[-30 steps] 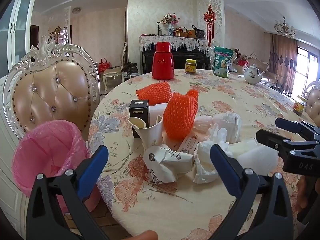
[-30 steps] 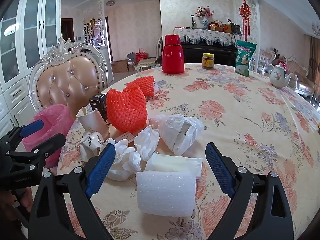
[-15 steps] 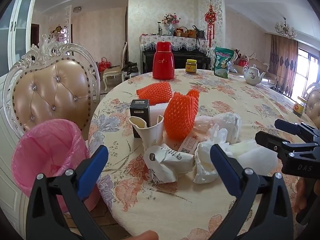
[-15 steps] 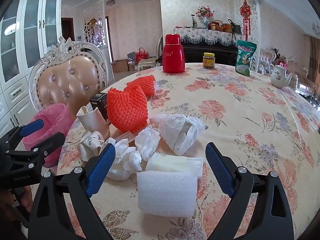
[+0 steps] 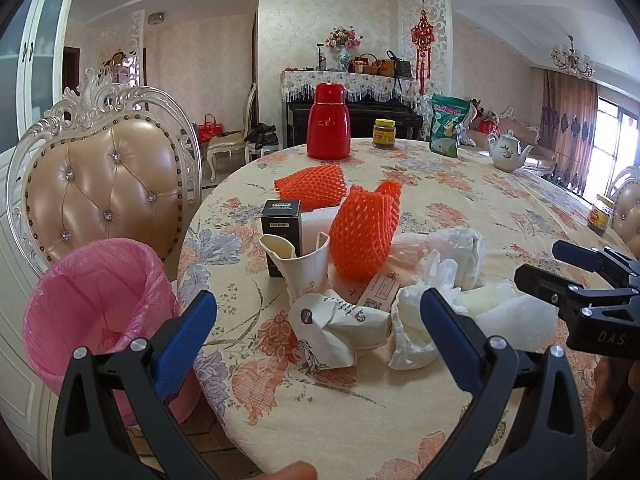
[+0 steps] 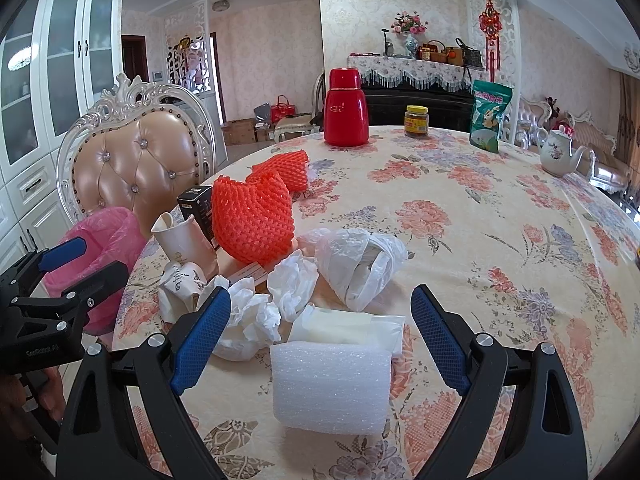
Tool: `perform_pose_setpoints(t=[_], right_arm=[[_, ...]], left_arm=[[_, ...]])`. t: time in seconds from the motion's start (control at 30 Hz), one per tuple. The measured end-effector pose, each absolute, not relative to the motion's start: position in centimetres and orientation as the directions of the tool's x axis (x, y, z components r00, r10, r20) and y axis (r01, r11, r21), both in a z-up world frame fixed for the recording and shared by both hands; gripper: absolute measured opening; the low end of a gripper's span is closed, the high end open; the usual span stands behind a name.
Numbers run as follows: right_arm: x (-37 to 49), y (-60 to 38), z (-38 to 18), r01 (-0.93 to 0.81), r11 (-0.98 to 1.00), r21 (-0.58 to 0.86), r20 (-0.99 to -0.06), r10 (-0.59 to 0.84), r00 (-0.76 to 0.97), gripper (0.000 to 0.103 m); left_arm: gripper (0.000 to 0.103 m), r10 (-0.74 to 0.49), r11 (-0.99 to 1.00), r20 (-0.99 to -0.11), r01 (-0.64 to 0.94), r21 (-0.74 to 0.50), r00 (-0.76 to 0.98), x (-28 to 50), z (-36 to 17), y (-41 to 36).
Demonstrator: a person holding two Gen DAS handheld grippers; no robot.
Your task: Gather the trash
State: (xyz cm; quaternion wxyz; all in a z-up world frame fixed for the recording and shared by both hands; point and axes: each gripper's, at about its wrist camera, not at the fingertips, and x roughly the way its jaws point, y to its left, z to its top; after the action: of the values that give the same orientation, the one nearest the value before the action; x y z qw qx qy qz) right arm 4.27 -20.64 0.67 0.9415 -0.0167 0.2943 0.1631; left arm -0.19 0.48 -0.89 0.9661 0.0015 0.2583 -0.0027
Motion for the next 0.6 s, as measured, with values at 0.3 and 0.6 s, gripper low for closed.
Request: perform_pose_setpoints(t=[0.3, 0.6], right_arm=[[4.43, -20.90, 0.60, -0.316, 0.946, 0.066, -0.559, 0.298, 0.774, 0.086], [4.47, -20.97, 0.72, -0.317, 0.946, 0.065, -0.561, 0.297, 0.772, 0.086]], left_arm=[[0.098, -0.003, 1.000, -0.499, 0.002, -0.001, 0.866, 0.14, -0.29, 0.58], [0.098, 0.003, 1.000, -0.500, -0.002, 0.003, 0.866, 0.31, -0.16, 0.64]])
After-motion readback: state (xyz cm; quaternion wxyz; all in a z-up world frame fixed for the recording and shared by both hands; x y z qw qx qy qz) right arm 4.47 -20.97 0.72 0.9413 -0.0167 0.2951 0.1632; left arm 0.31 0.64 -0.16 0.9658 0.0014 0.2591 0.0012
